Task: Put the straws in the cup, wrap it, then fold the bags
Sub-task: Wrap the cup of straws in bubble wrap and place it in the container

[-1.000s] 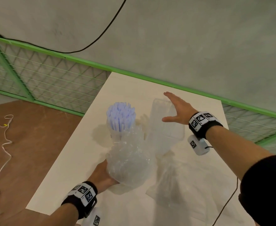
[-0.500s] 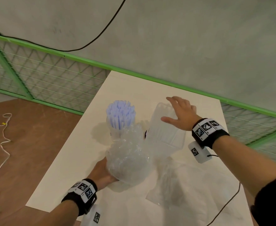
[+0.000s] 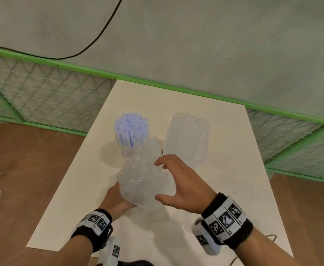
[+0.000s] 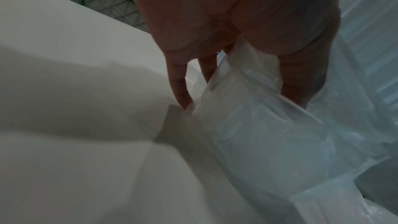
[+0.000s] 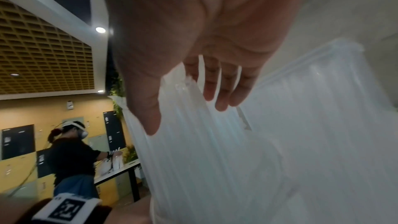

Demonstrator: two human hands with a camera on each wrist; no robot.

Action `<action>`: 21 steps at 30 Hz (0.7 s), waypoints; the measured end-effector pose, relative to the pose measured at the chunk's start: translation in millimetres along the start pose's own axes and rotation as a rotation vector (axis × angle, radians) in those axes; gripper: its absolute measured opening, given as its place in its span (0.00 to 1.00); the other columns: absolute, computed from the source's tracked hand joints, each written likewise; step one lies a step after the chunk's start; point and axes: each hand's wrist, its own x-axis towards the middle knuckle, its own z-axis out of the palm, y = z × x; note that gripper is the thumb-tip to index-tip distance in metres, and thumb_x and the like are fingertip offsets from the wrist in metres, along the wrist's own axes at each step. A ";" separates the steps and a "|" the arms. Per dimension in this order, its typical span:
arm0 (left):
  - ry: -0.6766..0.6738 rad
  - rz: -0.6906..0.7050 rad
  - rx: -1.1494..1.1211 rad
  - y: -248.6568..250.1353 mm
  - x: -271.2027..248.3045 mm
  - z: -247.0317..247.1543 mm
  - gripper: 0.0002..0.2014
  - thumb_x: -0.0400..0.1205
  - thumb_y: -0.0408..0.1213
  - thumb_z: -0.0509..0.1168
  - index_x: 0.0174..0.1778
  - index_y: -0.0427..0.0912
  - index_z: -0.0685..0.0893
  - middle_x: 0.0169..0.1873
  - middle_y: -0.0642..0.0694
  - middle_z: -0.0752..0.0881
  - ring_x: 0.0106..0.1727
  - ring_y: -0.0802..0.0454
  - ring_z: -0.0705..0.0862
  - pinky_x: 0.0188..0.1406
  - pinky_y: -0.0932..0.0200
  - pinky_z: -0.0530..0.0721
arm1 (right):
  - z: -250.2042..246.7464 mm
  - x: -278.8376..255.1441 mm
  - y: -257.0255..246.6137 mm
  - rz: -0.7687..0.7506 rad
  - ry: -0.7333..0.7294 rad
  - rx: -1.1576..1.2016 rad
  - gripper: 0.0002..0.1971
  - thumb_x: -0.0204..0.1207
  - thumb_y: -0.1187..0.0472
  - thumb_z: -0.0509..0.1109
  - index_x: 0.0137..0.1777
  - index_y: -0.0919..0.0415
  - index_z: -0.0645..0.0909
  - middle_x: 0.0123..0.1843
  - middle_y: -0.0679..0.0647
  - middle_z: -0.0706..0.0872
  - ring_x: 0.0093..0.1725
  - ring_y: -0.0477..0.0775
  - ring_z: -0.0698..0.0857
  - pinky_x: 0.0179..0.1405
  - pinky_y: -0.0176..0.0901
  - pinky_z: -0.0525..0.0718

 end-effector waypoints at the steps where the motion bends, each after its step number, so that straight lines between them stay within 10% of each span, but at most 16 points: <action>1: -0.003 -0.004 -0.003 -1.0 -0.2 0.3 0.38 0.57 0.41 0.86 0.64 0.47 0.81 0.44 0.64 0.85 0.46 0.76 0.80 0.35 0.84 0.75 | 4.4 0.1 1.2 0.000 0.054 0.008 0.31 0.68 0.54 0.80 0.70 0.54 0.71 0.65 0.45 0.74 0.61 0.38 0.73 0.63 0.26 0.70; 5: -0.012 -0.013 -0.044 -5.6 1.6 -0.5 0.45 0.45 0.53 0.84 0.61 0.48 0.82 0.46 0.60 0.88 0.49 0.70 0.84 0.42 0.78 0.79 | 16.7 1.4 2.9 -0.008 0.194 0.045 0.24 0.69 0.61 0.78 0.64 0.57 0.76 0.56 0.47 0.79 0.54 0.40 0.77 0.56 0.28 0.74; 9: -0.024 -0.027 -0.136 -11.8 2.9 -2.3 0.52 0.42 0.55 0.87 0.66 0.50 0.81 0.52 0.52 0.90 0.55 0.55 0.88 0.60 0.49 0.85 | 27.5 0.1 10.6 -0.004 0.315 0.075 0.21 0.71 0.58 0.80 0.61 0.59 0.80 0.55 0.49 0.81 0.53 0.39 0.77 0.57 0.25 0.72; 21: -0.025 -0.007 -0.180 -15.7 2.7 -1.9 0.45 0.47 0.49 0.88 0.63 0.54 0.82 0.52 0.52 0.91 0.54 0.54 0.89 0.59 0.43 0.86 | 47.2 -2.0 17.0 0.088 0.531 0.167 0.12 0.71 0.54 0.81 0.47 0.56 0.83 0.44 0.41 0.84 0.45 0.36 0.80 0.49 0.23 0.73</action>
